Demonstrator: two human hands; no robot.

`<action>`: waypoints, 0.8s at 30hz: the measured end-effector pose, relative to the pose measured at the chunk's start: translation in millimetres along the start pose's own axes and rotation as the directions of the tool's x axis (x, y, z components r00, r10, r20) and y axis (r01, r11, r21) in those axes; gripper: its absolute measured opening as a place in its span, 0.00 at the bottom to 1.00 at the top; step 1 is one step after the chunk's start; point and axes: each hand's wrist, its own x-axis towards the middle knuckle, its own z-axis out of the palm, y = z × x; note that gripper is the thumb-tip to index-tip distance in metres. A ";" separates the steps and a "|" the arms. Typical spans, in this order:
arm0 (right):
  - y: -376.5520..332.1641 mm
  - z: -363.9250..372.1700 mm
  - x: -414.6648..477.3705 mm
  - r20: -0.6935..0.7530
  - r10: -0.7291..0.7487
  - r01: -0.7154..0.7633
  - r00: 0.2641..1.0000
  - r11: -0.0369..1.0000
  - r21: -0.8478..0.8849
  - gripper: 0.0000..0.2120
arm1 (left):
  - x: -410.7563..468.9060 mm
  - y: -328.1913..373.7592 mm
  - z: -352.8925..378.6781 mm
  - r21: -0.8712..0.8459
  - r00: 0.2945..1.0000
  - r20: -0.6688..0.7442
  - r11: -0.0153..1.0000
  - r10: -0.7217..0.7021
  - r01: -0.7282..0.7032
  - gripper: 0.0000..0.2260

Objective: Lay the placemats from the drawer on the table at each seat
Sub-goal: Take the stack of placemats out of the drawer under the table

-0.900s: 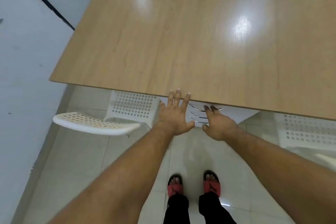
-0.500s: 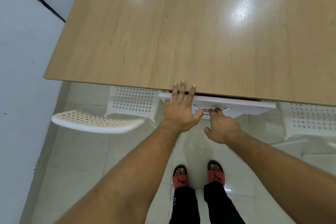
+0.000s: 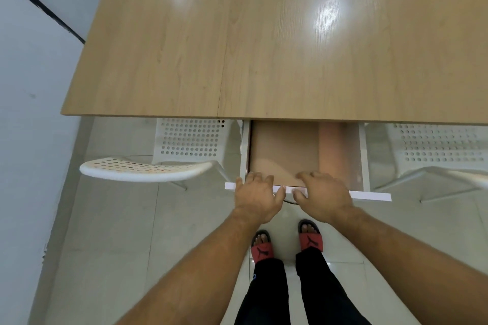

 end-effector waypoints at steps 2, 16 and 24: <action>-2.7 8.0 -6.1 0.073 -0.009 0.011 0.997 1.000 -0.029 0.22 | -8.2 0.6 1.8 0.003 1.000 -0.008 1.000 0.004 -0.004 0.34; 23.0 41.0 -3.5 0.278 0.239 -0.327 0.930 0.884 0.334 0.32 | 10.8 40.0 5.3 -0.563 0.892 0.214 0.695 -0.399 0.447 0.42; 40.3 43.1 3.8 0.371 0.305 -0.467 0.877 0.722 0.511 0.38 | 29.5 44.1 0.2 -0.555 0.798 0.171 0.612 -0.578 0.563 0.33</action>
